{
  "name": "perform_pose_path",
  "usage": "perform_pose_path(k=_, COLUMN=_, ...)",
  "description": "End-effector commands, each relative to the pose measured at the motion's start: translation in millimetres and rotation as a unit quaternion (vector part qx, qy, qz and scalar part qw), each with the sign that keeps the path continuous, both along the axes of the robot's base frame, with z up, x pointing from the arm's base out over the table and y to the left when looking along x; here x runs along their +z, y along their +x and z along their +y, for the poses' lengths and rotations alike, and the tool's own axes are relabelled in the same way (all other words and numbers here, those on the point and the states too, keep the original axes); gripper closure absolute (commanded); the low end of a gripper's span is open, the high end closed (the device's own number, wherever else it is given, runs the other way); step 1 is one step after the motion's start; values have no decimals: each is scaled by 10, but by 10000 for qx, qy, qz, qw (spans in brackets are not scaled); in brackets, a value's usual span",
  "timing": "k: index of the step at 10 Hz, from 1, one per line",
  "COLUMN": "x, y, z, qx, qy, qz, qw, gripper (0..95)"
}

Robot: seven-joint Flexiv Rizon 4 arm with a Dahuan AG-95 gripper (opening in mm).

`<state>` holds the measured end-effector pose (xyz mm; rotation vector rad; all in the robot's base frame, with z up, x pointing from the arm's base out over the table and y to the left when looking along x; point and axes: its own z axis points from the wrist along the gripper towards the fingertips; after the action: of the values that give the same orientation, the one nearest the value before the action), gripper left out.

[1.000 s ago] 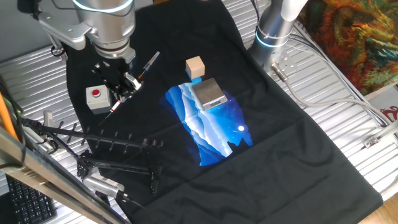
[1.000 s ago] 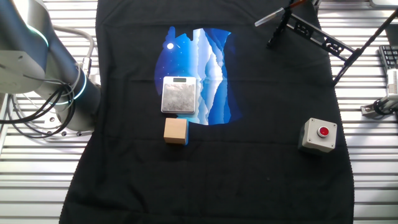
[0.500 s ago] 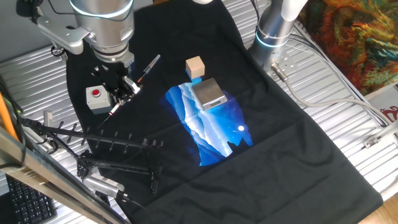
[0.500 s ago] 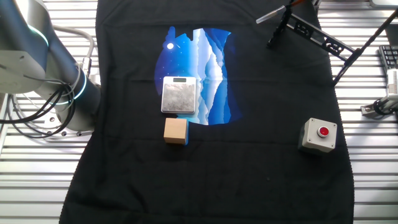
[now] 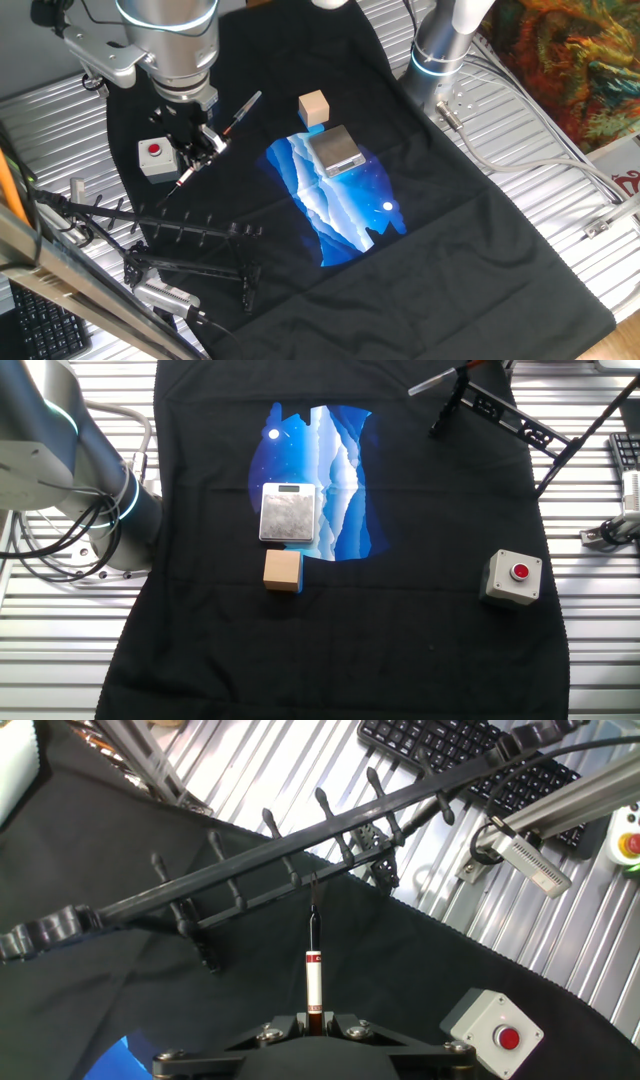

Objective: Place the brush on the pen rack

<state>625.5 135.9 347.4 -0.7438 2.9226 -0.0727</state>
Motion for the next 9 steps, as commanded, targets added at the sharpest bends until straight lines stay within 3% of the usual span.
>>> perform_pose_path(k=1, x=8, y=-11, z=13, qx=-77, qy=23, qz=-10, qw=10000, gripper=950)
perform_pose_path(k=9, x=-38, y=-29, z=73, qx=-166, qy=70, qz=-57, qw=9998, gripper=950)
